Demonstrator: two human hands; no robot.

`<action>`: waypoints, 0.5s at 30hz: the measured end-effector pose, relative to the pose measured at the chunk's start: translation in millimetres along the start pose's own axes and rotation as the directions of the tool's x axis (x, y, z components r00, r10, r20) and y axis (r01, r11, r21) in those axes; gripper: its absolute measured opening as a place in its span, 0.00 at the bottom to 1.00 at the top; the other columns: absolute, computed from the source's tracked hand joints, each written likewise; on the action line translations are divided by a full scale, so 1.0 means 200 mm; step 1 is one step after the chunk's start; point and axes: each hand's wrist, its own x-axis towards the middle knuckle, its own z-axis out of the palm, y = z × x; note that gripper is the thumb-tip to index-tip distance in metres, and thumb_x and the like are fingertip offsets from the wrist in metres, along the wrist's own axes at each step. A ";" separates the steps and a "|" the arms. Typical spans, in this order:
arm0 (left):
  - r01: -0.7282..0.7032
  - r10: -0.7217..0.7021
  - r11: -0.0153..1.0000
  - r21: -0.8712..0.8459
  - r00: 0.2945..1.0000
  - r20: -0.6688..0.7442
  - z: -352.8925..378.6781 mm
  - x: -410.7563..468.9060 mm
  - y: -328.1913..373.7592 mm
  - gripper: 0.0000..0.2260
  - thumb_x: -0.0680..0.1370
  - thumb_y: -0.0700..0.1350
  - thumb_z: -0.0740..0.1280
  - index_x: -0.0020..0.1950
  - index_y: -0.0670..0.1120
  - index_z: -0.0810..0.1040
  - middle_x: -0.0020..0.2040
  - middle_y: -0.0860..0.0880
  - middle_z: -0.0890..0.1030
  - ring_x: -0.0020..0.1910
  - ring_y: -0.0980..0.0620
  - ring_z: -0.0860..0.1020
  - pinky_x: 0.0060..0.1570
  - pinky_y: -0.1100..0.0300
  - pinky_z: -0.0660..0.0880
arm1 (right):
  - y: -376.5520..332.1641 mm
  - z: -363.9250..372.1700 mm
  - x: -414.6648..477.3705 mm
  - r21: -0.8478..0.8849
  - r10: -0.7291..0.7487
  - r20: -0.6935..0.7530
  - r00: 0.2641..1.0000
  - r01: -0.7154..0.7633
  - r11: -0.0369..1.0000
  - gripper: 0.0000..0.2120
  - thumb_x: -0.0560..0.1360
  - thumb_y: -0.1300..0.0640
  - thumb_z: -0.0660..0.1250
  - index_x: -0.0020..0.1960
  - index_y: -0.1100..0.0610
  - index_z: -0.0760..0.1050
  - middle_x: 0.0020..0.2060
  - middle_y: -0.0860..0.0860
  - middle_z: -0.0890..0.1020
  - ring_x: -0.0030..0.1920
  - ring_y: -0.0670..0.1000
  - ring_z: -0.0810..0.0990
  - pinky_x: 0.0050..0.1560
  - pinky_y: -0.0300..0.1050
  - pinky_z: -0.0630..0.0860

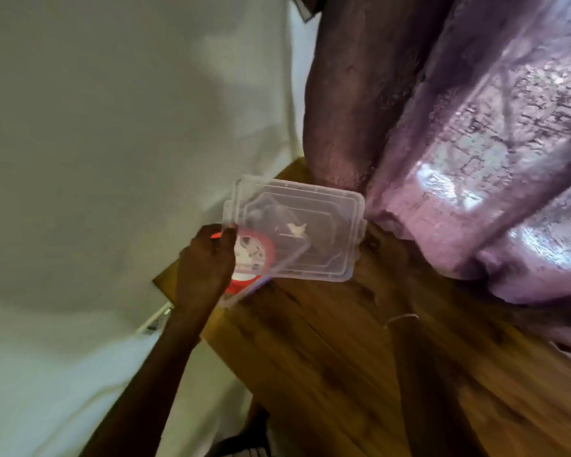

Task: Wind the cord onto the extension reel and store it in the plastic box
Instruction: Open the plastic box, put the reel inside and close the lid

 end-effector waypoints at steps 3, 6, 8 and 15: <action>0.096 -0.104 0.987 -0.128 0.993 -0.061 -0.14 0.01 -0.09 0.26 0.80 0.67 0.56 0.69 0.53 0.75 0.61 0.49 0.82 0.56 0.47 0.81 0.63 0.46 0.75 | -0.22 0.12 0.03 0.258 -0.066 -0.093 0.993 0.088 0.962 0.15 0.84 0.57 0.62 0.67 0.58 0.79 0.61 0.57 0.84 0.61 0.59 0.81 0.61 0.48 0.75; 0.063 -0.107 0.944 -0.323 0.987 -0.120 -0.20 0.00 -0.14 0.25 0.83 0.63 0.53 0.71 0.50 0.72 0.64 0.51 0.79 0.58 0.50 0.79 0.62 0.49 0.75 | -0.41 0.19 0.02 0.446 -0.052 -0.097 0.994 0.090 0.890 0.21 0.83 0.41 0.58 0.62 0.52 0.83 0.61 0.52 0.85 0.62 0.55 0.81 0.66 0.49 0.74; 0.047 -0.119 0.896 -0.441 0.983 -0.137 -0.24 0.00 -0.19 0.26 0.82 0.67 0.53 0.69 0.50 0.72 0.65 0.49 0.79 0.61 0.51 0.79 0.64 0.46 0.75 | -0.49 0.19 0.02 0.621 -0.027 -0.034 0.999 0.042 0.783 0.30 0.78 0.27 0.54 0.55 0.48 0.84 0.53 0.48 0.87 0.56 0.52 0.84 0.61 0.49 0.79; 0.114 -0.175 0.782 -0.613 0.984 -0.040 -0.23 -0.02 -0.28 0.18 0.81 0.56 0.65 0.67 0.49 0.69 0.72 0.55 0.74 0.60 0.60 0.78 0.55 0.58 0.78 | -0.41 0.20 0.13 0.862 0.056 0.204 0.977 -0.207 0.463 0.14 0.82 0.60 0.66 0.66 0.64 0.78 0.51 0.49 0.87 0.62 0.54 0.83 0.63 0.49 0.81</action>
